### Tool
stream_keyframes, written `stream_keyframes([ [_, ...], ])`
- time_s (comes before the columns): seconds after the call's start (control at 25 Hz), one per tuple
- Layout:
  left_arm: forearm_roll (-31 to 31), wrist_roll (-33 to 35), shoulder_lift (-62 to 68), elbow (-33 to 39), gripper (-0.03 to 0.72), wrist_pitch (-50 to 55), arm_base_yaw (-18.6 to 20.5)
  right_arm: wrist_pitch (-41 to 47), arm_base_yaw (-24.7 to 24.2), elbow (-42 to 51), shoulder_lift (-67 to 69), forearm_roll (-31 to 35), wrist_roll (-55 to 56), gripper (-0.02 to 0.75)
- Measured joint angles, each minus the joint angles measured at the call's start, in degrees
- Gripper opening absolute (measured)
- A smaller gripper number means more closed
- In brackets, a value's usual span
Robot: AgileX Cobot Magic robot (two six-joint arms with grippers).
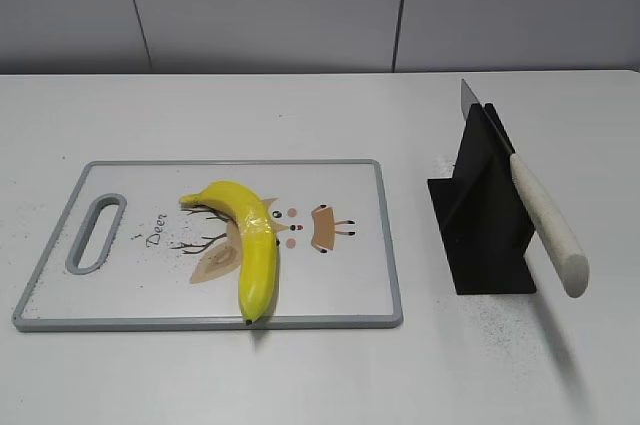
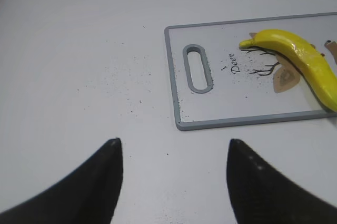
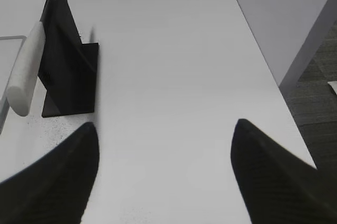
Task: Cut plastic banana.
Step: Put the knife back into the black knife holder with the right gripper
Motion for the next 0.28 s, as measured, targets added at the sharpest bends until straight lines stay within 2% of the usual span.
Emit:
stream_keyframes([
  [0.28,0.0,0.0,0.0,0.0,0.585,0.0,0.0,0.0,0.0,0.0,0.0,0.0,-0.05,0.591],
])
